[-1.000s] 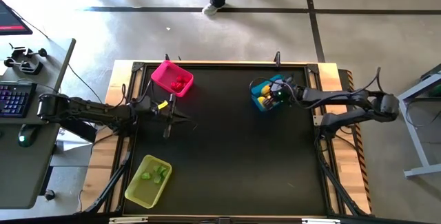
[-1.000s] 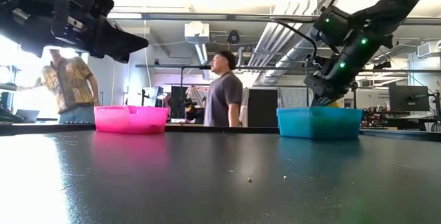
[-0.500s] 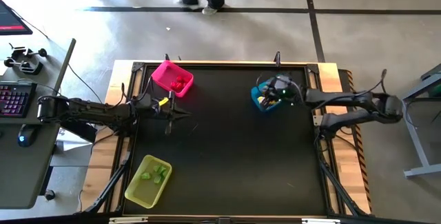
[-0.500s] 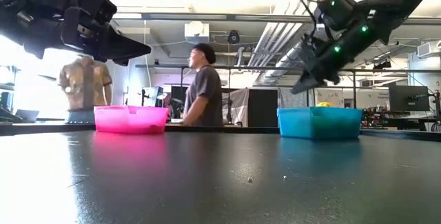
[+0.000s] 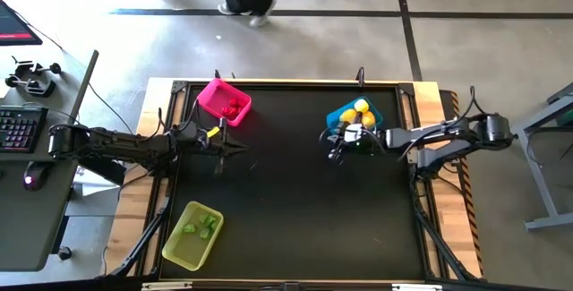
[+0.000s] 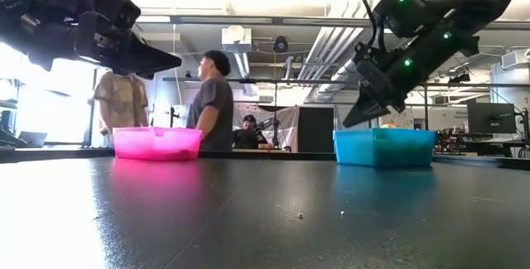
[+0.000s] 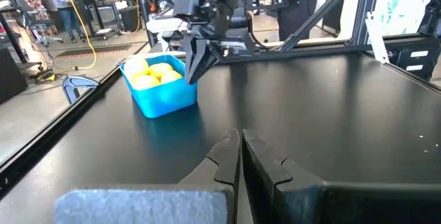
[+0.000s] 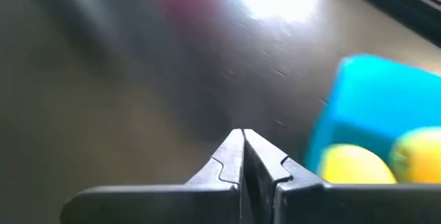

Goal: Sort produce into baskets
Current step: Adjust the blue bin

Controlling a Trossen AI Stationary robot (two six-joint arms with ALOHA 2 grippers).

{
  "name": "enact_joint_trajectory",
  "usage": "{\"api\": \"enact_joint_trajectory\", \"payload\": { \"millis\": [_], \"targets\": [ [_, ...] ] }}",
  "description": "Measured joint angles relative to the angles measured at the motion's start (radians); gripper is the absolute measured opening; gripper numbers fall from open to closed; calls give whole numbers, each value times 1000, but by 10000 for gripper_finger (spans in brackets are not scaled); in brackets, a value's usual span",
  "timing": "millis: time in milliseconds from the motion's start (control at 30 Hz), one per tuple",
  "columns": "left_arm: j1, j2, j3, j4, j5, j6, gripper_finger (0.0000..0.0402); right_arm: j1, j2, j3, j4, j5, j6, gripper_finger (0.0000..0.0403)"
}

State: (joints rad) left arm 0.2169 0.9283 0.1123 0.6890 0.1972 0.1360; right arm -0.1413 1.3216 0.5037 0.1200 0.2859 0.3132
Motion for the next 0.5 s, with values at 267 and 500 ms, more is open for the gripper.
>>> {"api": "enact_joint_trajectory", "payload": {
  "millis": [267, 500],
  "targets": [
    [0, 0, 0, -10, -1, 5, 5, -66, -1, 0, -91, 61, -8, 0],
    [0, 0, 0, -12, -2, 6, 5, -144, -1, 1, -107, 70, -96, 0]
  ]
}}
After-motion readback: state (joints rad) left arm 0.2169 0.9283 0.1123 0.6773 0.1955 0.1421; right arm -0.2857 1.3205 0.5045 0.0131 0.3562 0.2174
